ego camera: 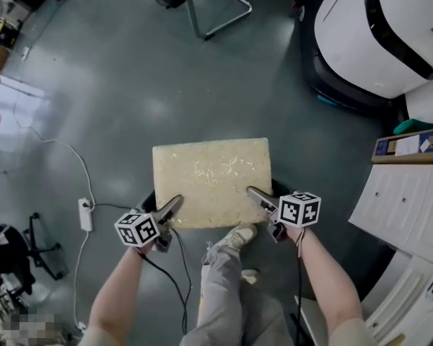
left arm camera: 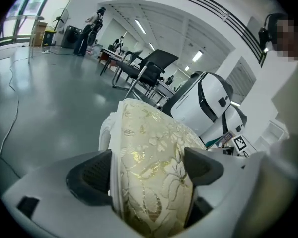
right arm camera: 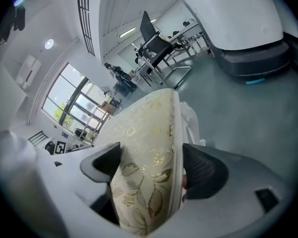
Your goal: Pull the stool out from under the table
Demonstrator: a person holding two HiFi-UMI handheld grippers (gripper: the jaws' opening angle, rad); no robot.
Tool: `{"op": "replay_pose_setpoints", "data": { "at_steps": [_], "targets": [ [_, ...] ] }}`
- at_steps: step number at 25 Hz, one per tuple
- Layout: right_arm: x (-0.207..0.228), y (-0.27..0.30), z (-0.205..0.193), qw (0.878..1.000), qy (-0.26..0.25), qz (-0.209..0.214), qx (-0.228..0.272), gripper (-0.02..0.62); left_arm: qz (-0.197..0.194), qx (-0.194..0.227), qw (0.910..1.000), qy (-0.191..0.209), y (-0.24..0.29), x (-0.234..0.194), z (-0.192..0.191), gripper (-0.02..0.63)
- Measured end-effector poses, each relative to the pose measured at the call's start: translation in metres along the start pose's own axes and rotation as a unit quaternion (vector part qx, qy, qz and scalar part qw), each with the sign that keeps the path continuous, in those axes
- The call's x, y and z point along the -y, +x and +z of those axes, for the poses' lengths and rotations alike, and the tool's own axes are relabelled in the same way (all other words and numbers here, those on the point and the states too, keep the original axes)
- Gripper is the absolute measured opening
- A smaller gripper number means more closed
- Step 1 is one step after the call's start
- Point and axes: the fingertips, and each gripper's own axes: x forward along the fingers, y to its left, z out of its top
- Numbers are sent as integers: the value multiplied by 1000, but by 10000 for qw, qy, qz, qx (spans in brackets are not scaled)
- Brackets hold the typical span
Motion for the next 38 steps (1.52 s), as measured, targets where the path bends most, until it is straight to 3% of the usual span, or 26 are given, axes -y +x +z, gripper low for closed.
{"op": "replay_pose_setpoints", "data": {
  "at_steps": [7, 22, 30, 31, 33, 36, 38],
  "targets": [
    [-13, 47, -16, 9993, -274, 88, -225, 394, 120, 326, 9993, -160, -13, -49, -17, 460],
    [-5, 58, -15, 9987, -478, -97, -134, 402, 187, 385, 9982, -410, 1, -65, -40, 462],
    [-16, 34, 4, 9944, -801, -692, 56, 399, 833, 275, 9961, 114, -8, -65, -28, 462],
    [-21, 28, 9, 9930, -884, -780, 119, 384, 948, 221, 9951, 183, -14, -65, -26, 460],
    [-34, 13, 24, 9881, -1128, -995, 335, 296, 1033, 39, 9939, 380, -24, -59, -24, 459],
    [-55, -16, 52, 9818, -1312, -1184, 689, 219, 893, -121, 9937, 673, -34, -37, -14, 454],
    [-70, -33, 69, 9797, -1369, -1207, 832, 159, 865, -51, 9932, 776, -42, -20, 2, 399]
  ]
}}
